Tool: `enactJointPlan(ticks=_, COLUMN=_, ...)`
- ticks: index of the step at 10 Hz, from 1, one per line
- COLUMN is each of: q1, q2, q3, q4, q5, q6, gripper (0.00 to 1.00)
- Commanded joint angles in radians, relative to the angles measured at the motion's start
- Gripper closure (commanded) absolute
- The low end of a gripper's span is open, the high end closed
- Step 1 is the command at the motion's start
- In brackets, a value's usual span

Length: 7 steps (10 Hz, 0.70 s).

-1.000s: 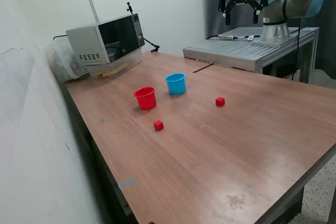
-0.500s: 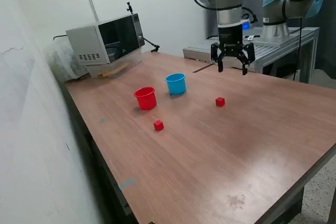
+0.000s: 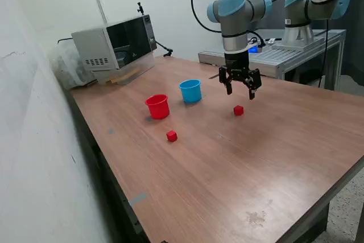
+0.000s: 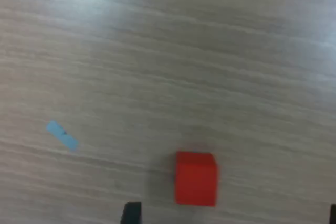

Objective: Place red objects in the red bin, and blue objects in the blue bin.

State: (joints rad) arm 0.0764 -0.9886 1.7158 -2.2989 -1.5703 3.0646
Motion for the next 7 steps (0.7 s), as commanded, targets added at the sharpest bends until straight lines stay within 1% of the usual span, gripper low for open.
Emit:
enactJointPlan(ticks=1, q1=-0.018, q2=0.024, q3=0.004, q4=-0.023, q5=0.000, q6=0.003, gripper=0.00)
enactJointPlan(ticks=7, q1=-0.029, q2=0.057, q3=0.002, q4=-0.039, q5=0.000, q6=0.005, gripper=0.00)
